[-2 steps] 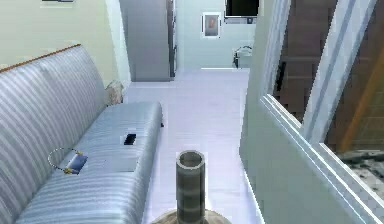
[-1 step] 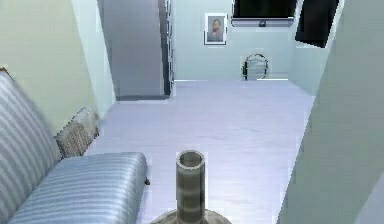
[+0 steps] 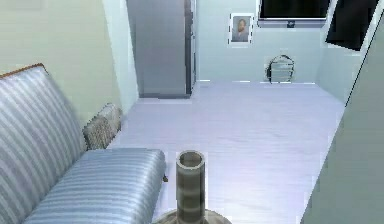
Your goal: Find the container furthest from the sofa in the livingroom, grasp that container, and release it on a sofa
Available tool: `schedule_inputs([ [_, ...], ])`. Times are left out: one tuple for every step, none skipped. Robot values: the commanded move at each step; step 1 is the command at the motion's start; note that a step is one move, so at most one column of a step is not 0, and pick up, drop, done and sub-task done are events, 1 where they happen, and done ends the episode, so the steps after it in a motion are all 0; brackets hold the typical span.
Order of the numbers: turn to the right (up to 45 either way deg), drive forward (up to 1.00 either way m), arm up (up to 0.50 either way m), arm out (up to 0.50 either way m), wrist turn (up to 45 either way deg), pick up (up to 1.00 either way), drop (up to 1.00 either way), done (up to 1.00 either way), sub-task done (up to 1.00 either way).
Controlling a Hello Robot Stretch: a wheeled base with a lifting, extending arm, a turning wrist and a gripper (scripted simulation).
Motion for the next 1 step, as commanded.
schedule_inputs([
  [0.0,0.25,0.00,0.00,0.0,0.00,0.00,0.00,0.00],
])
